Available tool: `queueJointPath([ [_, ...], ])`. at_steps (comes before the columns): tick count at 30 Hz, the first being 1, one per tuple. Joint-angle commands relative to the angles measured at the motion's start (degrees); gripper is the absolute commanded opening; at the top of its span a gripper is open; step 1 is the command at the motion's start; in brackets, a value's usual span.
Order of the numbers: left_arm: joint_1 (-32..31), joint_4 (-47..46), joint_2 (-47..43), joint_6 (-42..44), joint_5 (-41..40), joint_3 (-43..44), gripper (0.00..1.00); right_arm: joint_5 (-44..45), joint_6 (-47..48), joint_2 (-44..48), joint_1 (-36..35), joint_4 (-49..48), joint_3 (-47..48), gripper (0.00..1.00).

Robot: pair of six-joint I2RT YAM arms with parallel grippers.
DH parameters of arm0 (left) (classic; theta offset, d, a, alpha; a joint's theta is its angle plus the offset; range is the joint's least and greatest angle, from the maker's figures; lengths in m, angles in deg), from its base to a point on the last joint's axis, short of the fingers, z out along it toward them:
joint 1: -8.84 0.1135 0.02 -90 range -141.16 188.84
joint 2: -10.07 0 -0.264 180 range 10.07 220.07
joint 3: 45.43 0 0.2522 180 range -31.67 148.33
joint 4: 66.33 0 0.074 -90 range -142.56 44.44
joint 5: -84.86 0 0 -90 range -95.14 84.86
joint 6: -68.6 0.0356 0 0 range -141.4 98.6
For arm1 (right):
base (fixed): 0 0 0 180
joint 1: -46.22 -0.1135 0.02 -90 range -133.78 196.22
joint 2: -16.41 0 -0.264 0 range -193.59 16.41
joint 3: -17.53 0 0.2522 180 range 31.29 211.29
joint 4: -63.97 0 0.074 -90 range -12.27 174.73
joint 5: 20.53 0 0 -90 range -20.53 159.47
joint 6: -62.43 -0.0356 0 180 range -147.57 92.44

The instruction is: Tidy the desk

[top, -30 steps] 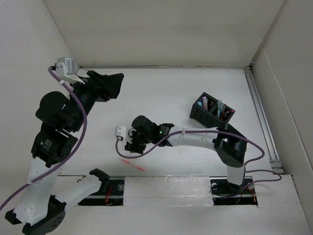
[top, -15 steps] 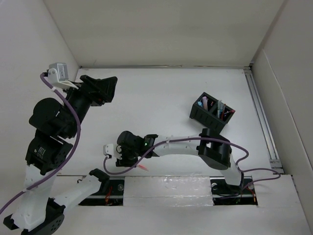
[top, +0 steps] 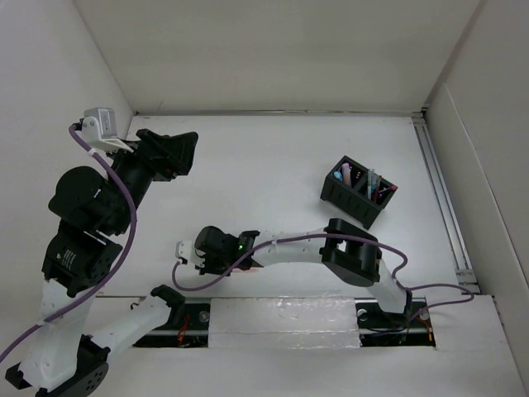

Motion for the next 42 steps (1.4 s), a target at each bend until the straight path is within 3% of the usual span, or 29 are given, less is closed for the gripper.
queueJointPath([
  [1,-0.22,-1.55,-0.31,1.31,0.62,0.03,0.69,2.41,-0.89,-1.15,-0.23,0.74,-1.38,0.00],
  [7,-0.22,-1.99,-0.31,1.05,1.15,-0.59,0.69,2.85,1.57,3.32,-0.23,-1.09,-1.99,0.00],
  [13,-0.22,-2.52,1.18,0.35,2.90,-0.50,0.69,1.01,1.75,21.15,6.88,-8.73,-7.16,0.00],
  [19,-0.22,-4.28,3.82,-0.62,6.77,-2.43,0.69,-8.65,-2.37,42.50,24.70,-21.30,-17.62,0.00],
  [25,-0.22,-6.30,7.24,-0.18,13.44,-12.17,0.69,-21.65,-12.12,59.56,53.87,-35.26,-33.53,0.00],
  [27,-0.22,-7.00,8.82,-0.62,14.60,-17.18,0.69,-27.61,-16.25,60.90,63.69,-39.22,-37.83,0.00],
  [31,-0.22,-9.63,9.62,-2.03,17.14,-23.35,0.70,-34.75,-25.48,61.34,75.23,-51.06,-45.31,0.00],
  [35,-0.22,-11.75,11.02,-1.68,17.76,-23.63,0.71,-38.71,-34.35,57.66,82.03,-64.36,-50.77,0.00],
  [39,-0.22,-11.22,13.48,-0.45,18.20,-21.69,0.72,-40.92,-37.18,53.70,86.77,-76.22,-55.68,0.00],
  [42,-0.22,-11.22,13.75,0.17,17.77,-21.95,0.72,-40.22,-36.05,54.66,88.01,-74.42,-57.71,0.00],
])
